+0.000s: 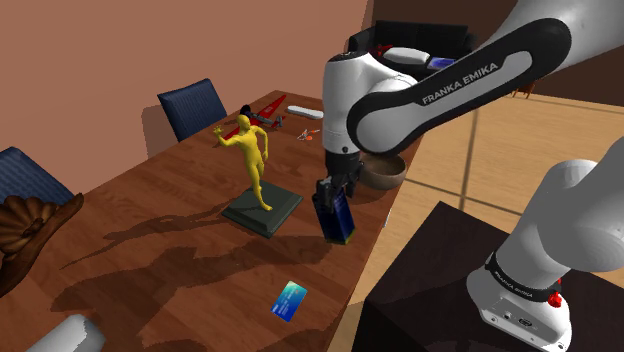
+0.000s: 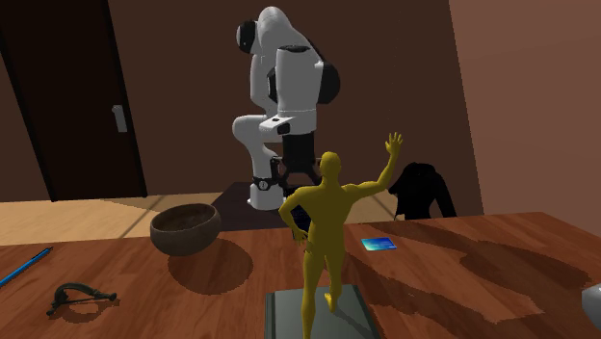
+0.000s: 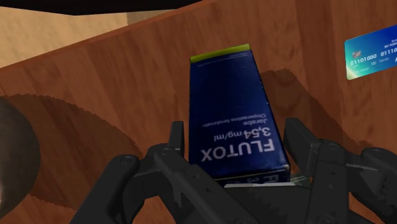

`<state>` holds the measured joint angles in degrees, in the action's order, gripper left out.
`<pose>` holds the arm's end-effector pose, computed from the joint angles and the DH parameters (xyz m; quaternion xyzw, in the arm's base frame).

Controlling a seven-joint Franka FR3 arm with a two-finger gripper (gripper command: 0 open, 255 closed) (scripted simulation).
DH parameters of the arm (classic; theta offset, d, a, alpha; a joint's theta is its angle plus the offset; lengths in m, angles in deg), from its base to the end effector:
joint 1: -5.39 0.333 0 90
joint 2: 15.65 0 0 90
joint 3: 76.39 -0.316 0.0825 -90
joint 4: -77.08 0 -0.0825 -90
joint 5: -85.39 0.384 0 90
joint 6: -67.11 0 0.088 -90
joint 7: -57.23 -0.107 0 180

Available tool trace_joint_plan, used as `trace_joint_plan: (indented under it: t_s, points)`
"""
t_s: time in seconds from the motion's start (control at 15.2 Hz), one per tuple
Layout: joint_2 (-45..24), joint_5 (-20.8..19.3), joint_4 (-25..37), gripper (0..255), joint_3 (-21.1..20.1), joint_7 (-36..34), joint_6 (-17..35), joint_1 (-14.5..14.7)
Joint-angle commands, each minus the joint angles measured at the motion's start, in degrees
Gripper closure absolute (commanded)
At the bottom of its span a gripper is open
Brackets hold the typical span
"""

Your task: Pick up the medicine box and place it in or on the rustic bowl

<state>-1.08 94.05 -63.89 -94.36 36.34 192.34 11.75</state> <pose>0.4034 0.1882 0.3838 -0.9995 0.0199 0.0217 0.0151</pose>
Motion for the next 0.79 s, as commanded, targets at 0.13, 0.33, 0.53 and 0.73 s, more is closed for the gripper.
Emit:
trace_joint_plan:
  t_s: [0.13,0.33,0.53,0.73]
  points:
    - [1.80,0.17,1.52,255,0.38,0.19,-3.28,0.02]
    - [2.89,0.21,2.96,255,0.64,0.22,-5.80,0.02]
    - [3.84,0.21,4.51,255,0.89,0.23,-8.28,0.00]
    - [4.66,0.19,6.16,255,1.14,0.22,-10.74,-0.02]
